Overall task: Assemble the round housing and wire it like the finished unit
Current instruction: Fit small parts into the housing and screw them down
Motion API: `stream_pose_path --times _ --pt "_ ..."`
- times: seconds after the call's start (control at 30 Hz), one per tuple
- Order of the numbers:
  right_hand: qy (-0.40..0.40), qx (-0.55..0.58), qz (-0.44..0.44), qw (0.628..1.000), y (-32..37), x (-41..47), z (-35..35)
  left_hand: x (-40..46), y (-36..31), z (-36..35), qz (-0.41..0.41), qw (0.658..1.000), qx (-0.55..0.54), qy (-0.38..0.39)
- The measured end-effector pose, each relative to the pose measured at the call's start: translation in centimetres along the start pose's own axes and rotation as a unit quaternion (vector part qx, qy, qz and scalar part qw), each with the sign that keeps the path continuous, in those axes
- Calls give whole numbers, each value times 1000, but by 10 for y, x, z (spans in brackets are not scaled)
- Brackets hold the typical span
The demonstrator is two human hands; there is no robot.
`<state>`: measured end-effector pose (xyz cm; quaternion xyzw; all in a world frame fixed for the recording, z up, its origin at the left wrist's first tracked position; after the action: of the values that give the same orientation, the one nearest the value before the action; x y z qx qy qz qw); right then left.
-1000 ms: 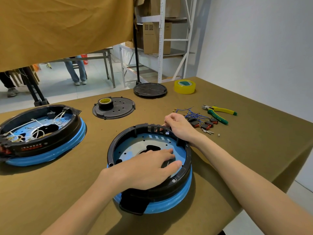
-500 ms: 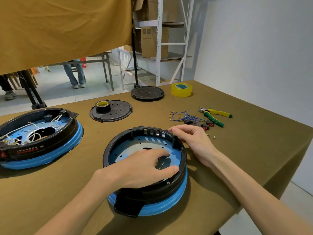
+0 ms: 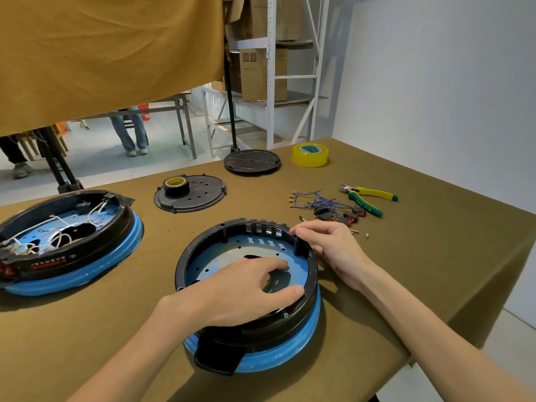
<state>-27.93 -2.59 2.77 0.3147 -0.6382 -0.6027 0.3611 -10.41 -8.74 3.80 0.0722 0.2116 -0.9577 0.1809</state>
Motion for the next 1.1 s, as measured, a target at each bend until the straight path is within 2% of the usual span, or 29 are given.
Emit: stream_pose_path --times 0.13,0.3,0.5,0.67,0.87,1.0,1.1 --pt "-7 14 -9 1000 2 1 1 0 0 0 0 1000 0 0" --pt "-40 88 -78 992 -10 0 -2 1 2 0 2 1000 -1 -6" --pt "-39 118 -109 986 -15 -5 -2 2 1 0 -2 1000 6 -9" --pt "-61 122 -119 984 -16 -7 -5 2 0 1 -6 1000 4 -13" --pt "-99 56 -80 990 -8 -12 -7 0 -9 1 -19 999 -18 -31" --pt "-70 54 -87 992 -1 -9 -7 -3 -15 6 -38 999 -21 -17" --pt "-10 36 -167 985 -3 -5 -8 -12 -16 20 -75 997 11 -4"
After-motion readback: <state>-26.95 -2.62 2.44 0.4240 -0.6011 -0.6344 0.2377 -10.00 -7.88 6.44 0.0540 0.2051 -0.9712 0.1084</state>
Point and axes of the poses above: each hand's wrist, its own x-axis towards the middle knuckle, its own z-axis out of the back of the hand, y = z × x, the point moved 7 cm from there along x, towards the middle knuckle, and after that the axes turned 7 degrees about x, right-handed, at the moved point
